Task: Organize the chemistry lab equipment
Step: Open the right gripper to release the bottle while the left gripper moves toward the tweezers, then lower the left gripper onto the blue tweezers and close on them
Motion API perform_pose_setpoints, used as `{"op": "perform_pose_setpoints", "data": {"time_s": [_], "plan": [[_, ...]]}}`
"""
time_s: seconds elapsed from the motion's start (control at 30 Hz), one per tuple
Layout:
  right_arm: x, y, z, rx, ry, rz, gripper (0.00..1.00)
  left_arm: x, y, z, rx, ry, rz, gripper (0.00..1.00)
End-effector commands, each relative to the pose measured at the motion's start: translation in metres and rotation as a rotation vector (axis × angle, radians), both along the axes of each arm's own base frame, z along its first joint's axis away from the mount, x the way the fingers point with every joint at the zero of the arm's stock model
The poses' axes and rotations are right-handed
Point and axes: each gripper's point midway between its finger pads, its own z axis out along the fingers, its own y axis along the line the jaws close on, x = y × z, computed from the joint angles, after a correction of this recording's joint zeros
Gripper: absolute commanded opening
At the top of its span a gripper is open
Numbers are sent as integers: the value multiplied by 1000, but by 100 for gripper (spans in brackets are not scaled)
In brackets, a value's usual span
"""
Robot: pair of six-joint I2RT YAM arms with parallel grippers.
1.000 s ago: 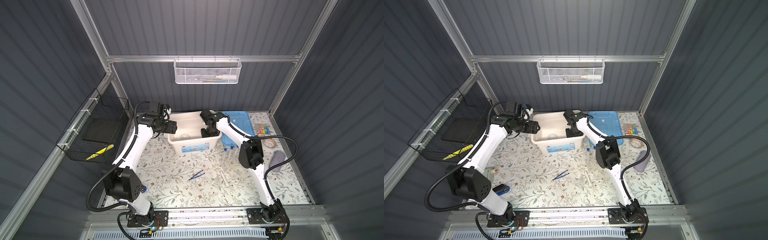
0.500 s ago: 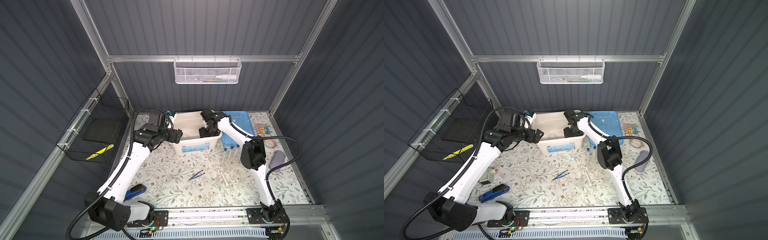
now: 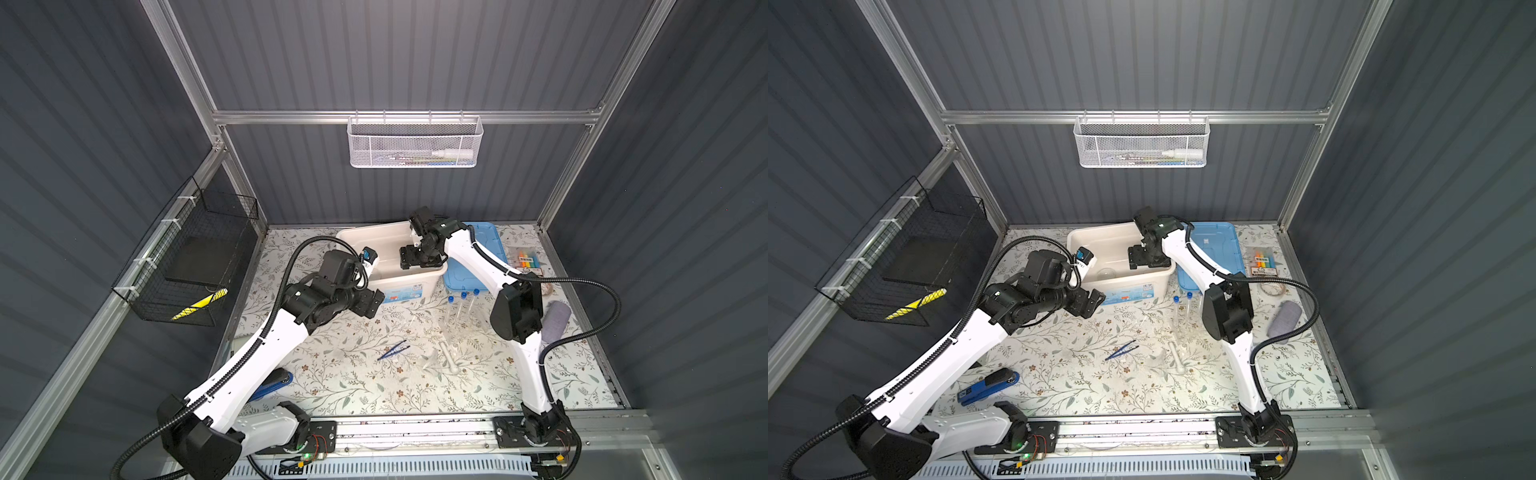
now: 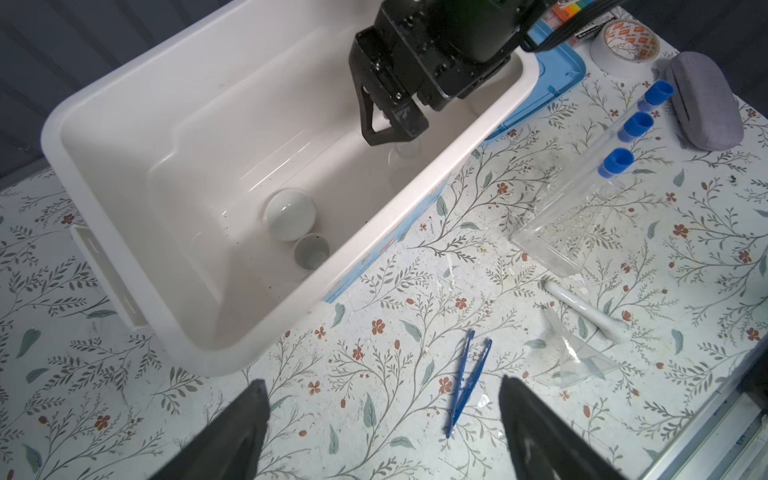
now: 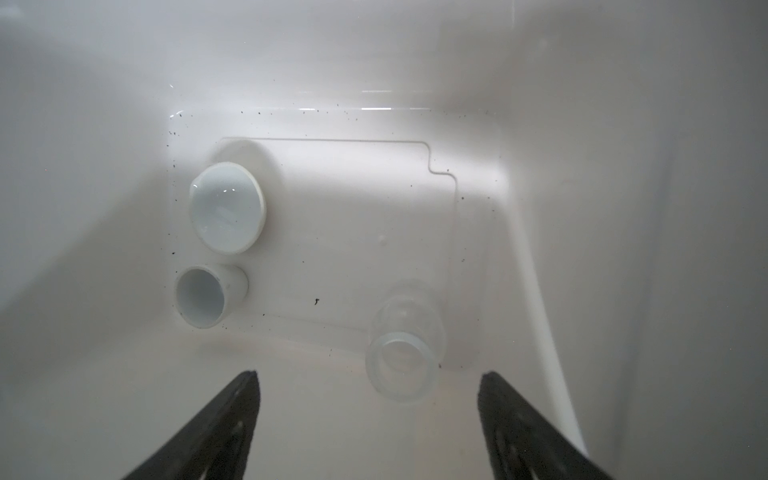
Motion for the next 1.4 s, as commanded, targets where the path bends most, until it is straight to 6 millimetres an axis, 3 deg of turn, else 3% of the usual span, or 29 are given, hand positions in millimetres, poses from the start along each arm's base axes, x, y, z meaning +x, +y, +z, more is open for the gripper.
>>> {"op": "perform_pose_setpoints", "data": {"time_s": [0.0, 0.23, 0.63, 0.93, 1.1, 1.37], "plan": [[-2, -4, 15, 17, -18, -7, 87, -9, -8, -10, 13, 14, -19, 88], [0, 0, 30, 70, -48, -13, 90, -37, -34, -49, 14, 110, -131, 83], [-1, -1, 48, 111, -70, -26, 97, -70, -51, -117, 81, 287, -242, 68], [-4, -3, 70, 169, -123, -40, 99, -76, -59, -159, 133, 362, -285, 57], [-7, -7, 77, 177, -140, -49, 99, -78, -64, -172, 155, 381, -324, 55], [-14, -15, 83, 183, -157, -69, 99, -85, -56, -193, 214, 400, -341, 55]]}}
